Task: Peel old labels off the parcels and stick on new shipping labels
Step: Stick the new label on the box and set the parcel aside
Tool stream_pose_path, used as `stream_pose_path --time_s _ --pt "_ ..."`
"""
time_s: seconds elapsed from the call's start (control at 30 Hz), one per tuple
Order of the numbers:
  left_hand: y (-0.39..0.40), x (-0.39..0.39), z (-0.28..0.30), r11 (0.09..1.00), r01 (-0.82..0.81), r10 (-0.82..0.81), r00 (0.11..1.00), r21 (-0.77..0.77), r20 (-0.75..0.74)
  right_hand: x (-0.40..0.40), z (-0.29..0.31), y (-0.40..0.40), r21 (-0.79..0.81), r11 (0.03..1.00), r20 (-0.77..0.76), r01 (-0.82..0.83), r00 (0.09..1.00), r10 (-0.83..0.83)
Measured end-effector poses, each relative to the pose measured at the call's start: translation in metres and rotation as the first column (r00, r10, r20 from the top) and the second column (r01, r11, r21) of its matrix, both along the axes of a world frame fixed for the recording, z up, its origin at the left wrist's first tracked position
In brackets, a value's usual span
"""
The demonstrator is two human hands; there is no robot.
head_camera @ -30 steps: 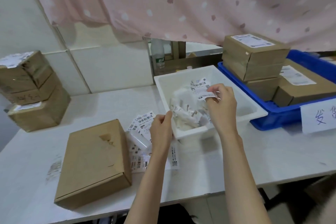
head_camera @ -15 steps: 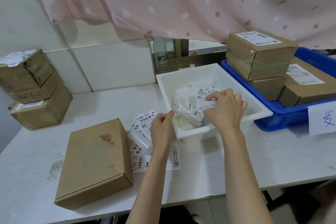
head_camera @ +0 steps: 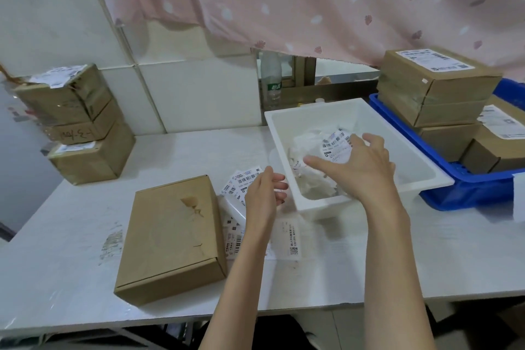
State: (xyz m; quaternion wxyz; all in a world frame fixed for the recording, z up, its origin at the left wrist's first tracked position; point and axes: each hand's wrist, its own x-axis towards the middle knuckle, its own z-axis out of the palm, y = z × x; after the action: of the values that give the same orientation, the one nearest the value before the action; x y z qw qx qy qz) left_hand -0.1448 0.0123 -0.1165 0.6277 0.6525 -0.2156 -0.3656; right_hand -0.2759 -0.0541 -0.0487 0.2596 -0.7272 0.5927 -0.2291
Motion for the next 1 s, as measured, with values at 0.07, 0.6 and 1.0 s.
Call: stream_pose_path --time_s 0.07,0.6,1.0 --pt "0.006 0.005 -0.002 1.000 -0.003 0.003 1.000 -0.007 0.005 0.017 -0.002 0.008 -0.135 0.990 0.207 0.043 0.978 -0.014" --pt "0.052 0.067 -0.002 0.990 -0.115 0.121 0.989 -0.078 0.082 0.124 -0.077 0.055 0.005 0.936 0.147 -0.351 0.926 0.347" --pt "0.043 0.074 -0.017 0.979 -0.150 0.105 0.952 0.138 0.287 0.121 -0.096 0.051 -0.076 0.979 0.101 -0.187 0.976 0.194"
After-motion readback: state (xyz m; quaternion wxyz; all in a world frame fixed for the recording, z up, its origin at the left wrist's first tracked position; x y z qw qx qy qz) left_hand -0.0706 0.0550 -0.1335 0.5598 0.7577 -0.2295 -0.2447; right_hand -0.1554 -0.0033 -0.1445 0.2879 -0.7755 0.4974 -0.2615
